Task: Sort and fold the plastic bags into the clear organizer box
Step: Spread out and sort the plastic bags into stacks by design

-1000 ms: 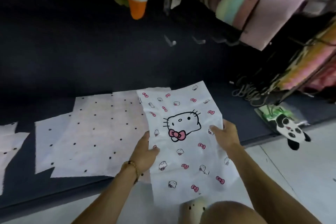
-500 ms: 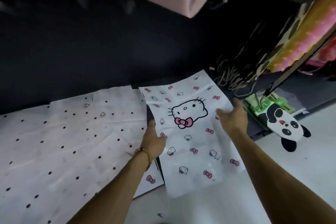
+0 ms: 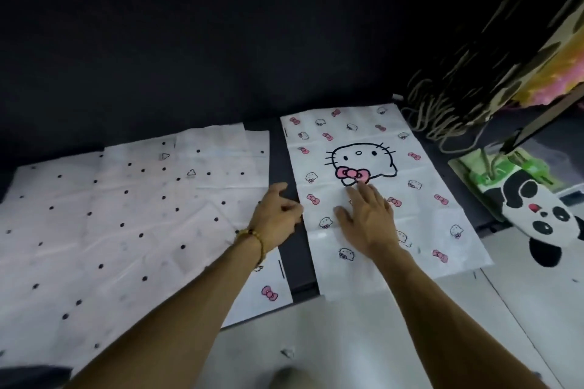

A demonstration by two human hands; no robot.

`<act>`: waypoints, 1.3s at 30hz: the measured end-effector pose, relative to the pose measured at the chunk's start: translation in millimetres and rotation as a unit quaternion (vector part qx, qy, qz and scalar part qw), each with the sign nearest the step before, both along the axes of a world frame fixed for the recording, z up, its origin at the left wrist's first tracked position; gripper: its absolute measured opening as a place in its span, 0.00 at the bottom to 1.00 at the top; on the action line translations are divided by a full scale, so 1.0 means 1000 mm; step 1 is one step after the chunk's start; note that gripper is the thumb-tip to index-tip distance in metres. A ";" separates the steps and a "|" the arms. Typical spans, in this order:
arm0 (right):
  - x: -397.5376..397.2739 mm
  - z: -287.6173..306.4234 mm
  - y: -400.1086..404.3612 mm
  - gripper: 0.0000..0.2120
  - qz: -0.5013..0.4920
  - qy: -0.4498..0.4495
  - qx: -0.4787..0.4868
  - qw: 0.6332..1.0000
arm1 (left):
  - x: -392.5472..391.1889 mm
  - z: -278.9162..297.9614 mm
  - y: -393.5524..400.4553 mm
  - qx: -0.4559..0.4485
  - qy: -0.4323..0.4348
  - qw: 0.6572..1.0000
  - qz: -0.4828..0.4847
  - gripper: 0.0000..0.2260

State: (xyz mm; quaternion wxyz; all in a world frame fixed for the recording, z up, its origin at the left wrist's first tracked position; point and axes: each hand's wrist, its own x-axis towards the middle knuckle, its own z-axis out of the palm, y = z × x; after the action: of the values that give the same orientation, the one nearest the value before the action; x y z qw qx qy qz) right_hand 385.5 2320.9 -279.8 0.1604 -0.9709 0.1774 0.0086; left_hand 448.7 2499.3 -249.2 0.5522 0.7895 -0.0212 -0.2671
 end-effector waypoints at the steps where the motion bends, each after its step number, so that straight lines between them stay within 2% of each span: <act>1: 0.001 0.005 0.011 0.27 0.000 -0.007 -0.009 1.000 | -0.006 0.003 0.017 -0.012 0.009 1.000 0.024 0.22; 5: 0.011 0.021 0.082 0.22 0.069 -0.068 0.001 0.995 | -0.036 0.010 0.105 -0.053 0.018 0.986 0.154 0.14; 9: 0.031 0.026 0.166 0.22 0.167 -0.049 0.075 0.982 | -0.063 0.013 0.188 -0.047 -0.006 0.957 0.285 0.08; 11: 0.042 0.025 0.203 0.24 0.208 -0.036 0.081 0.974 | -0.073 0.016 0.219 -0.030 -0.019 0.943 0.331 0.08; 16: 0.071 0.024 0.259 0.31 0.201 -0.023 0.050 0.978 | -0.084 0.015 0.265 -0.031 -0.006 0.917 0.398 0.07; 18: 0.085 0.023 0.277 0.33 0.269 -0.028 0.030 0.962 | -0.084 0.012 0.274 -0.045 0.015 0.910 0.412 0.09; 21: 0.106 0.016 0.303 0.34 0.358 0.017 0.006 0.934 | -0.083 0.007 0.285 -0.081 0.055 0.898 0.429 0.09; 23: 0.117 0.011 0.314 0.29 0.333 0.048 0.007 0.942 | -0.083 0.005 0.292 -0.092 0.073 0.897 0.426 0.10; 25: 0.120 0.012 0.320 0.18 0.311 0.017 -0.037 0.950 | -0.083 0.003 0.296 -0.090 0.077 0.902 0.414 0.11; 27: 0.118 0.018 0.324 0.13 0.331 -0.020 -0.077 0.940 | -0.081 0.004 0.299 -0.095 0.081 0.902 0.414 0.09; 30: 0.098 0.041 0.333 0.12 0.374 -0.038 0.019 0.927 | -0.076 0.013 0.302 -0.142 0.092 0.882 0.440 0.05; 34: 0.044 0.066 0.355 0.12 0.513 0.010 0.062 0.856 | -0.068 0.021 0.309 -0.241 0.105 0.823 0.503 0.14; 35: 0.032 0.068 0.357 0.12 0.527 0.044 0.079 0.845 | -0.067 0.022 0.311 -0.229 0.100 0.813 0.526 0.13; 37: 0.017 0.068 0.356 0.17 0.504 0.074 0.148 0.848 | -0.069 0.026 0.318 -0.149 0.059 0.818 0.553 0.12; 39: 0.012 0.063 0.349 0.14 0.418 0.004 0.206 0.885 | -0.075 0.029 0.327 -0.084 0.016 0.831 0.550 0.16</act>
State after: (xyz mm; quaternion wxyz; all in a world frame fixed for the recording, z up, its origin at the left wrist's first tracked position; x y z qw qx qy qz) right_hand 397.4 2669.6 -216.9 0.3378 -0.9000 -0.2501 0.1154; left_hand 373.4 2826.1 -220.4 0.6725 0.6170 0.4026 0.0708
